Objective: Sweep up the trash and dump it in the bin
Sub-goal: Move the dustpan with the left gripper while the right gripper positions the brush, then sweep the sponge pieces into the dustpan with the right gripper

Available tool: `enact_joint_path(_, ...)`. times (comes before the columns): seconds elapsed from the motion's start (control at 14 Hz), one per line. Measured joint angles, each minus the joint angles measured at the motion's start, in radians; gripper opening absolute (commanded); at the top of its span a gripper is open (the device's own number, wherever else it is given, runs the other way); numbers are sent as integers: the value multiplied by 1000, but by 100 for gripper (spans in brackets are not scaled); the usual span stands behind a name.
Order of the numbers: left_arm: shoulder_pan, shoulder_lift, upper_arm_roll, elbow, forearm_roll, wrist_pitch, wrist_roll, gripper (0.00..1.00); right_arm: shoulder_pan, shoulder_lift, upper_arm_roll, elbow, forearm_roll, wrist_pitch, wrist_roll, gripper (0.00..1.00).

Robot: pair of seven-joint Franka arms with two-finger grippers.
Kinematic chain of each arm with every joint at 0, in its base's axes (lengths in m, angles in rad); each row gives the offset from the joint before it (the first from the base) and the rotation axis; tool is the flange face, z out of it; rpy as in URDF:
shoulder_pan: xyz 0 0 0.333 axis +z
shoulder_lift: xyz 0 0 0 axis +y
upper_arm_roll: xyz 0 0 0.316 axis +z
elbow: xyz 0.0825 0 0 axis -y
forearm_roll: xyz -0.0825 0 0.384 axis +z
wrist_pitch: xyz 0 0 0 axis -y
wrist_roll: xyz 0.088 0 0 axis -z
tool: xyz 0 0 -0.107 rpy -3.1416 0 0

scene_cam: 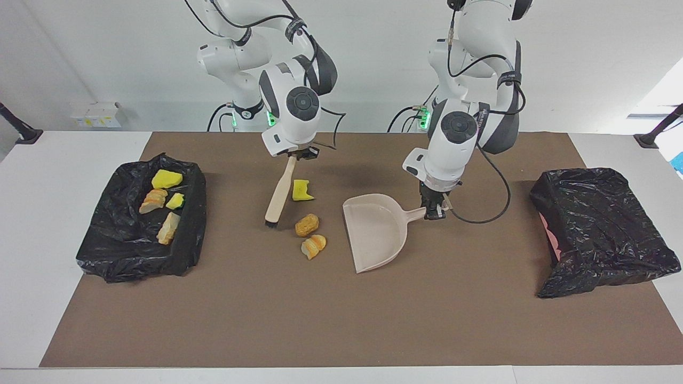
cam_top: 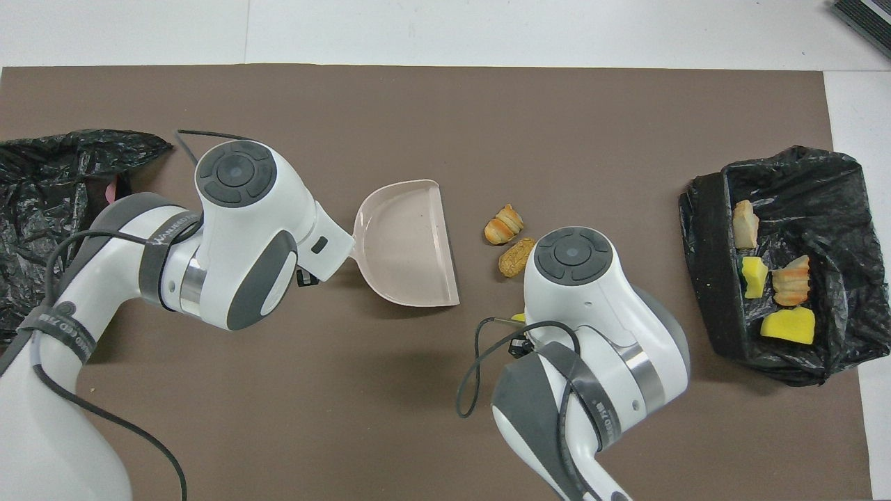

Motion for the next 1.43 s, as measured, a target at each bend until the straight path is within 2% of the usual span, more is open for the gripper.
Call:
enact_joint_path(0.36,-65,-13,-1,-54,1,36,-32,0,91,-68,3,-98,135,10,294,0)
enact_joint_path(0.64,-80,-26,0,-96,1,82,-44,0,161,-139,4,-211,205,111,363,0)
enact_joint_path(0.86,-82,-29,-2,-103,1,91,-44,0,156,-132,3,-237,205,197,286,0)
enact_joint_path(1.07,-83,-31,-2,-106,1,96,-44,0,121,-104,-4,-232,205,256,102,0)
enact_joint_path(1.43,-83,-32,-2,-117,1,109,-44,0,118,-81,-1,-196,205,263,-151,0)
